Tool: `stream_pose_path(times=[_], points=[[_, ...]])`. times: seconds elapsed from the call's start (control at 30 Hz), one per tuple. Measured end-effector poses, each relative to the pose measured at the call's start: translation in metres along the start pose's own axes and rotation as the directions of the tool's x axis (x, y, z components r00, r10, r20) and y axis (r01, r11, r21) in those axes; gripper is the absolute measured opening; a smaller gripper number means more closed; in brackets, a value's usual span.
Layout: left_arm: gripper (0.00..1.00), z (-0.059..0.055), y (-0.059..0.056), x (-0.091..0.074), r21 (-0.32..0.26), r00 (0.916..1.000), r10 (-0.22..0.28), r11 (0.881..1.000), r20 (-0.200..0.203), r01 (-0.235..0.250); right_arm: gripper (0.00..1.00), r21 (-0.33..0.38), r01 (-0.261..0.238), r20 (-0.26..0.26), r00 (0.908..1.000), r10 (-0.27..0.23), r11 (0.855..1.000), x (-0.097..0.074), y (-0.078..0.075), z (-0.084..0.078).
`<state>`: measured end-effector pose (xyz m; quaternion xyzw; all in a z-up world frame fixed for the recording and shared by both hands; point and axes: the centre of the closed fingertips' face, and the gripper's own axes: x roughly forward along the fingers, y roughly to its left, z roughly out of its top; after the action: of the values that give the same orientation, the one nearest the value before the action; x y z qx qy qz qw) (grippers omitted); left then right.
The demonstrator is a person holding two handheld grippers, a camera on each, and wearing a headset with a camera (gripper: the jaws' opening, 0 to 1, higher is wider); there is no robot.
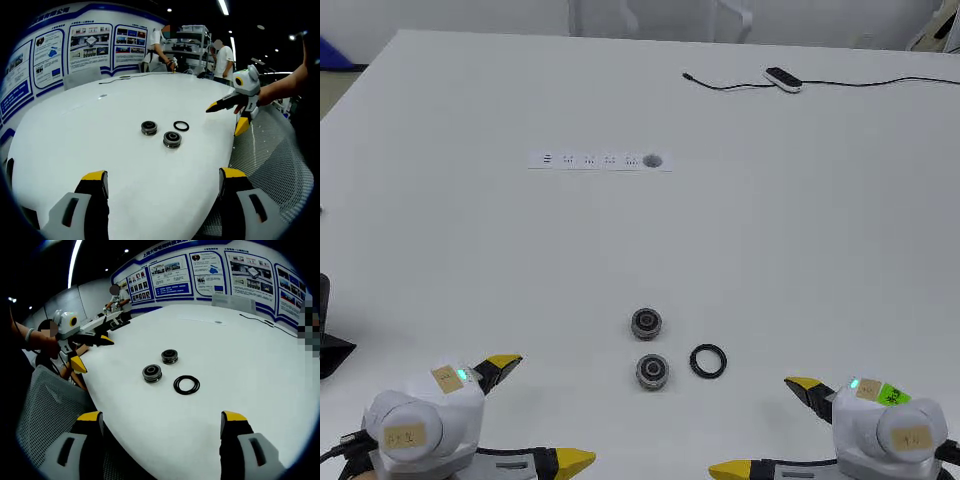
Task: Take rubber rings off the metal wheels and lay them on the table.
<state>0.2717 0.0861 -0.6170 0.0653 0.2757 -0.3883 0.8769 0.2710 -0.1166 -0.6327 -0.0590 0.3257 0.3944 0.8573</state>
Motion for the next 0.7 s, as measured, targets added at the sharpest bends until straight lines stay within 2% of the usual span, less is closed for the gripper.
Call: stream_pose_path(times=[0.23, 0.43, 0.7], points=[[1.0, -0.0022, 0.0014, -0.003, -0.022, 0.9999, 0.014, 1.0, 0.008, -0.013, 0.99, -0.016, 0.004, 0.005, 1.0, -0.004, 1.0, 0.0005, 0.0007, 0.0009], [1.0, -0.0022, 0.0059, -0.0051, -0.034, 0.9991, 0.038, 0.999, 0.019, -0.037, 0.99, -0.012, 0.013, 0.006, 0.9999, -0.013, 1.0, -0.0003, -0.002, 0.0022], [1.0, 0.0018, 0.0063, -0.0021, -0.035, 0.9992, 0.035, 0.999, 0.022, -0.034, 0.99, -0.009, 0.015, 0.013, 0.9998, -0.015, 1.0, -0.0027, -0.0049, 0.007]])
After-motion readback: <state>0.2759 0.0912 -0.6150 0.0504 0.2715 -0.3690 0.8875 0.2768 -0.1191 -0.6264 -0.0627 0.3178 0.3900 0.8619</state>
